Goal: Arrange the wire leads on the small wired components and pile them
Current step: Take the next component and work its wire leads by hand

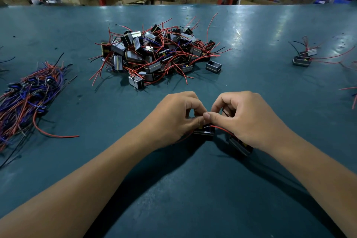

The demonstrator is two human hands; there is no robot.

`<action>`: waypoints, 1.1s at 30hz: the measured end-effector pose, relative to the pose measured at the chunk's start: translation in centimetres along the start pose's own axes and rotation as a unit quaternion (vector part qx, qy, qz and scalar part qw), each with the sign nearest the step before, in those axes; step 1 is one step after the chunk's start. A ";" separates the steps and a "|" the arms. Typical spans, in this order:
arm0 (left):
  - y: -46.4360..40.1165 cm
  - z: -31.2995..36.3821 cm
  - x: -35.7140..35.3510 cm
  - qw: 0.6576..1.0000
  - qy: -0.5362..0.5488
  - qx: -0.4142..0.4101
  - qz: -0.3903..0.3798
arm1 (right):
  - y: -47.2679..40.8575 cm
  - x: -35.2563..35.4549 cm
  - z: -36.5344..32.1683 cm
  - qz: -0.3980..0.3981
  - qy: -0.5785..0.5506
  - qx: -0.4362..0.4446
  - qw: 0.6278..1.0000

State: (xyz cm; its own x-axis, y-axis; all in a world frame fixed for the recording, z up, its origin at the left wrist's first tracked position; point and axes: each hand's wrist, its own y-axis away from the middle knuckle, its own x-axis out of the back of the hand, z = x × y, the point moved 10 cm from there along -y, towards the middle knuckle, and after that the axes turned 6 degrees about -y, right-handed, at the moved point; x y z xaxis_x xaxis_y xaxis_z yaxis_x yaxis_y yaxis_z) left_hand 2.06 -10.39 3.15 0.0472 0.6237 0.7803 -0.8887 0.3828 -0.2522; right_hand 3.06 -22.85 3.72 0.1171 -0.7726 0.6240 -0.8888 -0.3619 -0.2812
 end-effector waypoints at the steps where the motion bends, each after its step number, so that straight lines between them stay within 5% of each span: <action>1: 0.0 0.0 0.0 1.000 -0.002 0.000 0.001 | 0.0 0.0 -0.2 0.001 0.011 0.005 1.000; 33: 0.0 0.7 -0.9 0.997 -0.036 -0.070 -0.023 | 0.2 -1.2 0.1 -0.091 0.004 0.009 0.996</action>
State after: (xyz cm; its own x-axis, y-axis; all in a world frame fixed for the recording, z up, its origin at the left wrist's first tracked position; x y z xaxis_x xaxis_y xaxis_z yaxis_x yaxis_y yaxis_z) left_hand 1.71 -11.46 2.82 0.0479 0.5546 0.8308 -0.8135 0.5043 -0.2897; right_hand 2.80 -22.06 2.82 0.2717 -0.6890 0.6719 -0.8455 -0.5044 -0.1753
